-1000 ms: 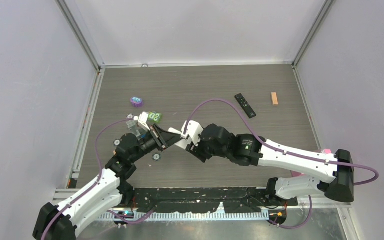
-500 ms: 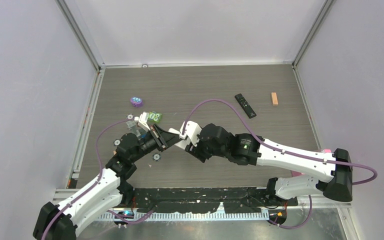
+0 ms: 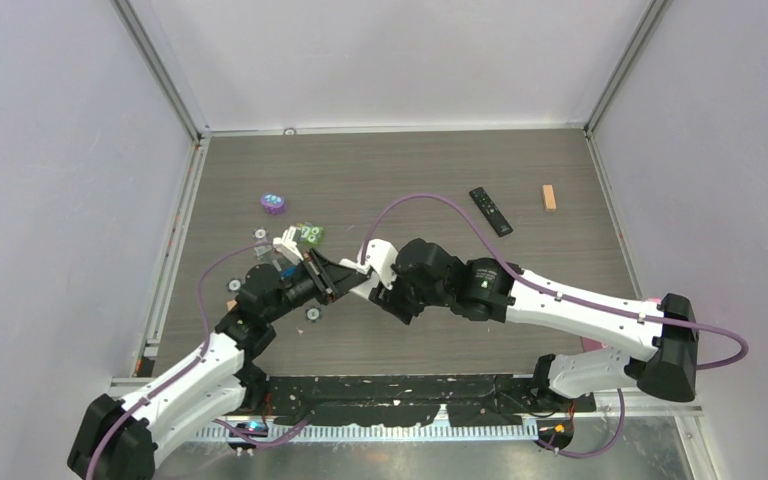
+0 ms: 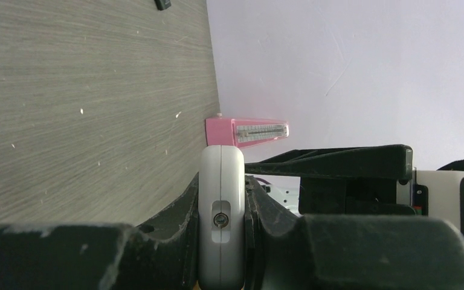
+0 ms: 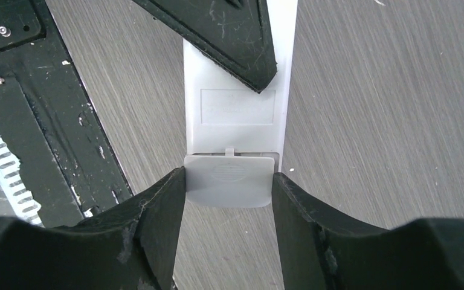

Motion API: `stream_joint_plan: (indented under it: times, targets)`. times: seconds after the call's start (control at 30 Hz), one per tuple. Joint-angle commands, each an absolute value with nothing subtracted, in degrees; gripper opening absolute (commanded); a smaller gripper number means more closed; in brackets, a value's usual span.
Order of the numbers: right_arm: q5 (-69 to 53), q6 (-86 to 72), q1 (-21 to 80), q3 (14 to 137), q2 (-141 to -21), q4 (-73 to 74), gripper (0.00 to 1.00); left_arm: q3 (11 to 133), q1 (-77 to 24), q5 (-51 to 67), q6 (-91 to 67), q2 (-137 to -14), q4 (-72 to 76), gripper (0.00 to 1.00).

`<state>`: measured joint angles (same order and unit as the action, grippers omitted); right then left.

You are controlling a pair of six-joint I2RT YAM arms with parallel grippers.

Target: Load the batteries into the remote control

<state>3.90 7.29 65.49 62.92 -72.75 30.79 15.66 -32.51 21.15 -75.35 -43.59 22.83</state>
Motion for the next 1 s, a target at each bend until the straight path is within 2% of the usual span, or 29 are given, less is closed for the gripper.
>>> stream_joint_plan:
  times: [0.0, 0.17, 0.53, 0.73, 0.97]
  targets:
    - [1.7, 6.5, 65.0, 65.3, -74.5, 30.5, 0.59, 15.8, -33.2, 27.6, -85.8, -44.3, 35.5, 0.00]
    - [1.1, 6.1, 64.8, 66.6, -75.5, 31.9, 0.63, 14.9, -33.2, 27.5, -90.3, -45.5, 38.1, 0.00]
    - [2.9, 3.9, 64.6, 69.4, -75.3, 32.1, 0.73, 14.7, -32.9, 24.1, -90.2, -43.9, 32.0, 0.00]
    - [10.1, -6.0, 64.3, 71.1, -72.3, 31.3, 0.84, 15.9, -31.8, 19.9, -81.0, -40.9, 20.5, 0.00]
    - [22.5, -25.1, 62.4, 62.9, -64.0, 38.7, 0.81, 16.7, -31.7, 15.8, -74.3, -37.8, 10.7, 0.00]
